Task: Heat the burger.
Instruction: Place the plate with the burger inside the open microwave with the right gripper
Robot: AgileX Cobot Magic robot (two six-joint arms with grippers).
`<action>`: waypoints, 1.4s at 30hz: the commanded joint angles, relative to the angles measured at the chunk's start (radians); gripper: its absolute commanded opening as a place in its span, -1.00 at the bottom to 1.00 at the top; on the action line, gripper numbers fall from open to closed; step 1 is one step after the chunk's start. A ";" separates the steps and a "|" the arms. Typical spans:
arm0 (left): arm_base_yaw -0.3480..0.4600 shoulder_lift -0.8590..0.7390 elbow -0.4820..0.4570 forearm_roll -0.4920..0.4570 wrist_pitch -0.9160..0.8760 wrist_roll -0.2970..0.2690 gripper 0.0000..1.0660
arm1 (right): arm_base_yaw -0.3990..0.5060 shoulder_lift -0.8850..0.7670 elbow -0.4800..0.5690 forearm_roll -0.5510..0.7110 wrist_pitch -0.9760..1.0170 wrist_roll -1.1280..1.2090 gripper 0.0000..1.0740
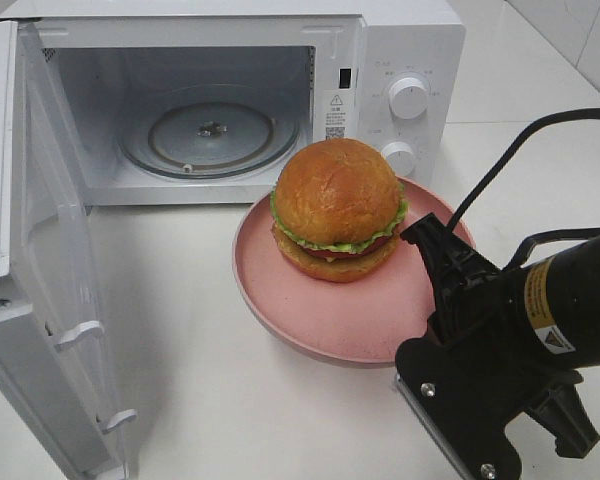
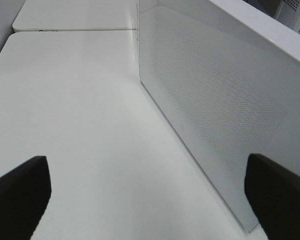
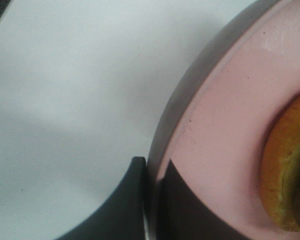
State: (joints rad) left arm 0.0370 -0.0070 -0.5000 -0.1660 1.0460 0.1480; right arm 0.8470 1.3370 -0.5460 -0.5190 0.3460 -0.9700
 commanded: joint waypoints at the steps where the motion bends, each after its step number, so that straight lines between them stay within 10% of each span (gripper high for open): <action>1: -0.006 -0.019 0.003 -0.007 -0.008 -0.002 0.87 | -0.025 -0.009 -0.017 0.059 -0.075 -0.107 -1.00; 19: -0.006 -0.019 0.003 -0.007 -0.008 -0.002 0.87 | -0.186 -0.005 -0.092 0.544 -0.062 -0.720 -1.00; 42: -0.006 -0.019 0.003 -0.007 -0.008 -0.002 0.87 | -0.149 0.205 -0.318 0.513 0.049 -0.665 -1.00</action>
State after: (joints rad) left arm 0.0370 -0.0070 -0.5000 -0.1660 1.0460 0.1480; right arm 0.6960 1.5480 -0.8440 -0.0080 0.4410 -1.6460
